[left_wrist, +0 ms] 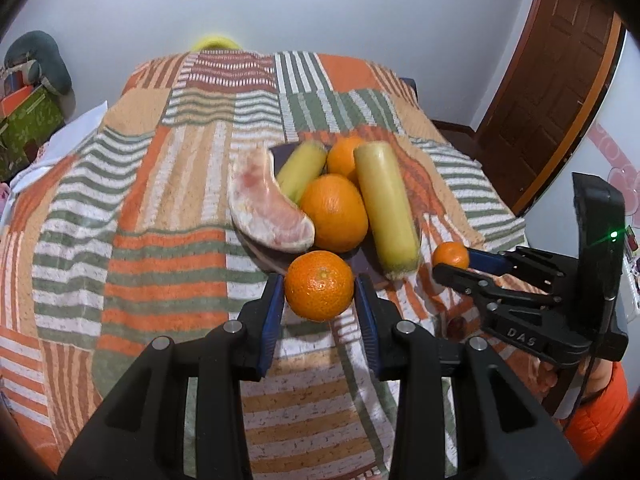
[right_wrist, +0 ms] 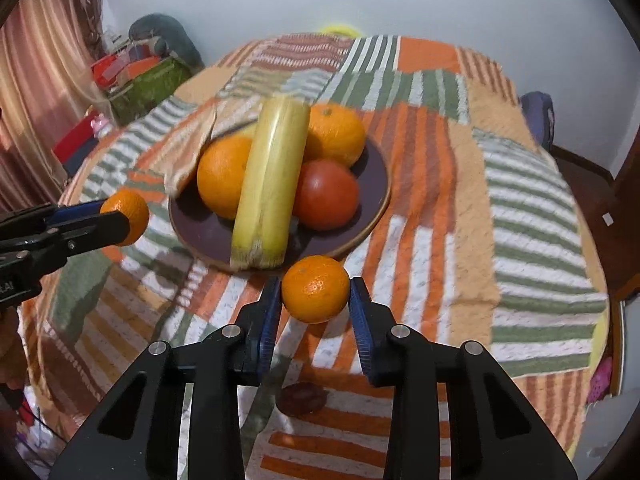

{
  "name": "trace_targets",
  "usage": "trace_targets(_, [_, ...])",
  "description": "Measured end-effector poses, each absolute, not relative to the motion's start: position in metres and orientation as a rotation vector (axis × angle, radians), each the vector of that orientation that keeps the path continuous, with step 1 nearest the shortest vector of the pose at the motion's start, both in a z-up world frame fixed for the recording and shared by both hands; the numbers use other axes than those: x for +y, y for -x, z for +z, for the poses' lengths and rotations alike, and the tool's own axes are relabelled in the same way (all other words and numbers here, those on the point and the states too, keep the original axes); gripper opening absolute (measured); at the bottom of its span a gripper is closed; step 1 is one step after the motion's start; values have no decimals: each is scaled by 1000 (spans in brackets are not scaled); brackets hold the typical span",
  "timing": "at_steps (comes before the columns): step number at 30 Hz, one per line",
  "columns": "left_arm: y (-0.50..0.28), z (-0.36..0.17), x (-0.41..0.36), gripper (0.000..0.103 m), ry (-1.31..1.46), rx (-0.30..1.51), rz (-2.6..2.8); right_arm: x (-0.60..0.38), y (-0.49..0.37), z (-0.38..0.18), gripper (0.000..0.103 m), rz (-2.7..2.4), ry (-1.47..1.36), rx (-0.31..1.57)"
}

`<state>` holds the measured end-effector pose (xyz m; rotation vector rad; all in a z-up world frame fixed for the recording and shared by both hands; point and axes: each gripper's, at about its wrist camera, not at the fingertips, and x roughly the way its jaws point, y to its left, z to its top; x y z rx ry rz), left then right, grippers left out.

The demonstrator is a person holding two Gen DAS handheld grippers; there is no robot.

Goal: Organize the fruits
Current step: 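Grasp a small mandarin with the left gripper while the right grasps another mandarin, then carry both mandarins onto the purple plate and open both grippers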

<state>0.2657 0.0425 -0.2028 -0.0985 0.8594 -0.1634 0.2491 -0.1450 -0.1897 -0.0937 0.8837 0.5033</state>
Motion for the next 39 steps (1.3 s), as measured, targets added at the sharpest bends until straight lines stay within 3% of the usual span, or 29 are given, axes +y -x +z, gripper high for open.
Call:
trace_targets(14, [-306,-167,37,36,86,770,-160,-155,-284,-143,31,476,58,733])
trace_targets(39, [-386,-208,38,36,103,860,-154,-137,-332,-179,32,484,77,795])
